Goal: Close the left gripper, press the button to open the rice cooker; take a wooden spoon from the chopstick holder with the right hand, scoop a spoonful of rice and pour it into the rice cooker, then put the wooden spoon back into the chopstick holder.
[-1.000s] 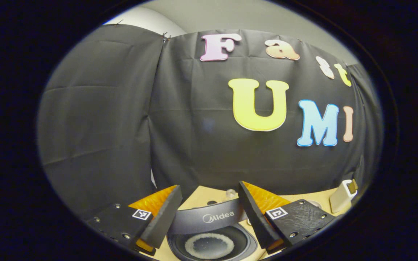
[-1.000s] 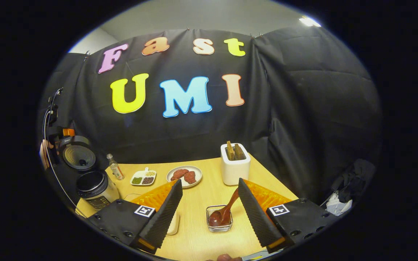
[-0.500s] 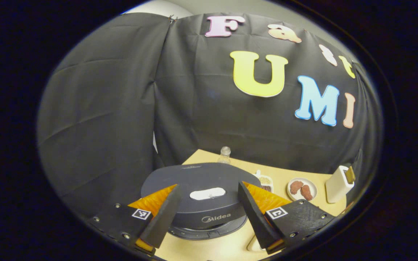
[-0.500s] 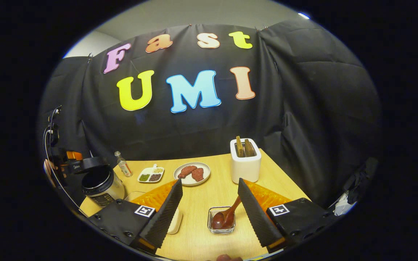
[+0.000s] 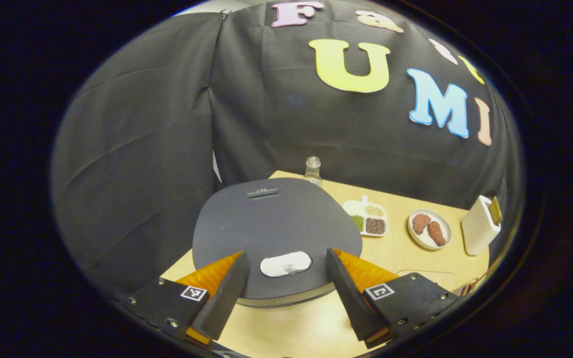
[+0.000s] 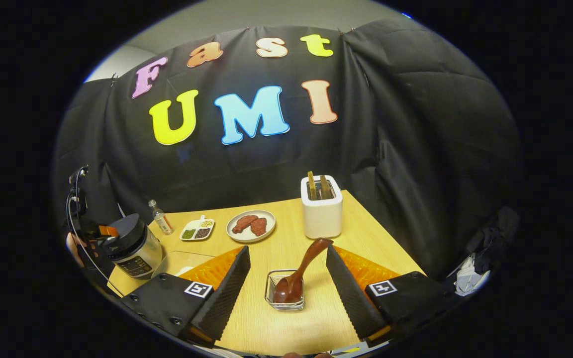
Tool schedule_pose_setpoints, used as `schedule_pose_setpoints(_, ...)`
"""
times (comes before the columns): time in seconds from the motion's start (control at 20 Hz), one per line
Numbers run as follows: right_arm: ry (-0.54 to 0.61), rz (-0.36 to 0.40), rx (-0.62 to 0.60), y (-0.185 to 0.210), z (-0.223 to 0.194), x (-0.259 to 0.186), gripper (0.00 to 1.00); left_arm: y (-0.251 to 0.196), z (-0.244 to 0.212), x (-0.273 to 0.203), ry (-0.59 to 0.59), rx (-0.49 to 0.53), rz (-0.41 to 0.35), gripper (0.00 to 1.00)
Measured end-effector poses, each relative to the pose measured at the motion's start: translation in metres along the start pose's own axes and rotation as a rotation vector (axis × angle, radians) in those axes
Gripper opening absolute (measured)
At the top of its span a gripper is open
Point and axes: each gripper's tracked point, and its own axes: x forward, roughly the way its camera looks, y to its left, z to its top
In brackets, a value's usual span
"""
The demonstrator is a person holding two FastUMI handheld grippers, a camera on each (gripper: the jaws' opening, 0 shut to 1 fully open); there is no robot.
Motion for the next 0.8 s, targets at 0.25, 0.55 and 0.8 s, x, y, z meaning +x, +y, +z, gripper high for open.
schedule_pose_setpoints(0.25,0.016,-0.002,-0.003,-0.003,-0.007,0.003,0.98,-0.001,-0.004,-0.001,-0.005,-0.005,0.008,0.99)
schedule_pose_setpoints(0.55,0.033,0.01,-0.024,-0.007,-0.014,0.002,0.98,-0.002,-0.011,0.004,-0.018,0.006,0.008,1.0)
schedule_pose_setpoints(0.8,0.019,-0.008,-0.004,-0.025,-0.011,-0.001,0.98,-0.006,-0.01,-0.003,0.041,0.025,-0.008,1.0)
